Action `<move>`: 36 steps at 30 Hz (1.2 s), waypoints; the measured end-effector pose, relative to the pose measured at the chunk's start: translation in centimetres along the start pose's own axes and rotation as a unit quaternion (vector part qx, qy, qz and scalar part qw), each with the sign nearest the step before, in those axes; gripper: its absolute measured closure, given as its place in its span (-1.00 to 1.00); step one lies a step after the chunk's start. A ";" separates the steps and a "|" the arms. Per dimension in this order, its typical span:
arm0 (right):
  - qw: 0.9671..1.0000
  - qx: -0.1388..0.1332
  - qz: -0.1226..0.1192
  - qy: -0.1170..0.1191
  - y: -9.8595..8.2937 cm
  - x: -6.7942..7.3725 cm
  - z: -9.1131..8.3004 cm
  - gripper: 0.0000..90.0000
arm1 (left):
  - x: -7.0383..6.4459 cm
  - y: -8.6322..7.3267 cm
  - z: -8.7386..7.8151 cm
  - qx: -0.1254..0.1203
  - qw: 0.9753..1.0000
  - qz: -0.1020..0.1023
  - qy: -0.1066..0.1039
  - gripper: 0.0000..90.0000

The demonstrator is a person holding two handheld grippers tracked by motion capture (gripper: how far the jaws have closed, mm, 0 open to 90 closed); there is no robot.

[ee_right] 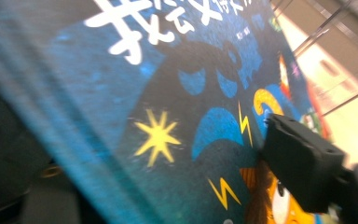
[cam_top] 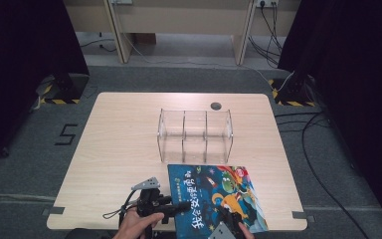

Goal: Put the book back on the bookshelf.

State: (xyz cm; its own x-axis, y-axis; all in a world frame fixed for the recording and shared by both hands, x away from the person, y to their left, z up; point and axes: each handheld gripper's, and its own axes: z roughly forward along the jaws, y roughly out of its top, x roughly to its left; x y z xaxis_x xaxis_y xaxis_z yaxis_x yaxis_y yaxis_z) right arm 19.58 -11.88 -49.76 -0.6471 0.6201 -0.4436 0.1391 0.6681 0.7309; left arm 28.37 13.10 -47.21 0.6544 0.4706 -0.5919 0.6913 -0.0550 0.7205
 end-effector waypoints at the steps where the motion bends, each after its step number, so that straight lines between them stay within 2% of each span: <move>1: 1.000 0.000 0.000 0.000 0.0 0.0 0.0 -0.34 | 0.0 0.0 0.0 0.000 1.000 0.000 0.000 0.21; 2: 1.000 -0.005 -0.014 -0.014 0.2 0.3 -0.3 -0.15 | -0.1 0.1 -0.1 -0.006 1.000 0.002 -0.003 0.21; 3: 1.000 -0.005 -0.014 -0.014 0.2 0.3 -0.3 -0.15 | -0.1 0.1 -0.1 -0.006 1.000 0.002 -0.003 0.21; 4: 0.999 -0.012 -0.016 -0.028 0.4 0.6 -0.8 0.00 | -0.2 0.1 -0.2 -0.008 1.000 0.002 -0.006 0.19; 7: 0.999 -0.016 -0.018 -0.040 0.5 0.7 -1.0 0.05 | -0.4 0.3 -0.2 -0.013 1.000 0.002 -0.015 0.15; 9: 0.999 -0.024 -0.005 -0.043 0.4 0.6 -1.2 0.09 | -0.3 0.3 -0.2 -0.014 1.000 -0.003 -0.022 0.09; 10: 0.998 -0.040 0.013 -0.049 0.5 0.1 -1.6 0.14 | -0.2 0.4 -0.2 -0.008 1.000 -0.009 -0.029 -0.01; 11: 0.997 -0.047 0.021 -0.050 0.5 -0.1 -1.8 0.17 | -0.2 0.3 -0.2 -0.008 0.999 -0.014 -0.032 -0.08; 12: 0.997 -0.055 0.032 -0.050 0.6 -0.5 -2.0 0.18 | -0.2 0.3 -0.1 -0.012 0.999 -0.027 -0.044 -0.13; 13: 0.997 -0.055 0.032 -0.050 0.6 -0.5 -2.0 0.18 | -0.2 0.3 -0.1 -0.012 0.999 -0.027 -0.044 -0.17; 14: 0.995 -0.070 0.058 -0.046 0.5 -1.2 -2.5 0.19 | -0.2 0.3 -0.1 -0.010 0.998 -0.037 -0.058 -0.20; 15: 0.995 -0.070 0.058 -0.046 0.5 -1.2 -2.5 0.19 | -0.2 0.3 -0.1 -0.010 0.998 -0.037 -0.058 -0.21; 16: 0.993 -0.079 0.075 -0.042 0.4 -1.6 -2.7 0.19 | -0.2 0.4 -0.1 -0.008 0.997 -0.041 -0.064 -0.23; 17: 0.993 -0.079 0.075 -0.042 0.4 -1.6 -2.7 0.19 | -0.1 0.4 -0.1 -0.009 0.997 -0.046 -0.067 -0.23; 18: 0.992 -0.086 0.086 -0.040 0.4 -1.8 -2.8 0.19 | 0.1 0.4 -0.2 -0.011 0.997 -0.046 -0.066 -0.33; 21: 0.991 -0.091 0.092 -0.036 0.3 -2.1 -2.9 0.18 | 0.5 0.4 -0.3 -0.012 0.996 -0.055 -0.073 -0.34; 22: 0.990 -0.094 0.101 -0.032 0.3 -2.3 -3.0 0.18 | 0.7 0.4 -0.4 -0.013 0.995 -0.059 -0.077 -0.36; 26: 0.989 -0.096 0.107 -0.026 0.3 -2.5 -3.1 0.18 | 1.2 0.6 -0.5 -0.007 0.994 -0.058 -0.087 -0.42; 29: 0.989 -0.098 0.112 -0.023 0.3 -2.7 -3.2 0.17 | 2.4 1.2 -1.3 -0.009 0.995 -0.053 -0.081 -0.46; 33: 0.988 -0.101 0.114 -0.017 0.3 -2.9 -3.1 0.16 | 2.9 1.2 -1.5 -0.008 0.995 -0.055 -0.084 -0.46; 36: 0.988 -0.103 0.114 -0.014 0.2 -3.0 -3.2 0.16 | 3.5 1.5 -1.8 -0.024 0.995 -0.059 -0.071 -0.47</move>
State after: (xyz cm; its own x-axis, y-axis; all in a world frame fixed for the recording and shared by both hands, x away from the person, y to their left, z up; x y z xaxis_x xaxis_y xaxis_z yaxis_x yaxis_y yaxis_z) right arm 19.17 -14.92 -46.57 -0.5944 0.7584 -0.2674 0.1208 0.4130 0.9027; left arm 31.10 16.27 -47.57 0.6089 0.3413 -0.7161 0.7526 0.0365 0.6574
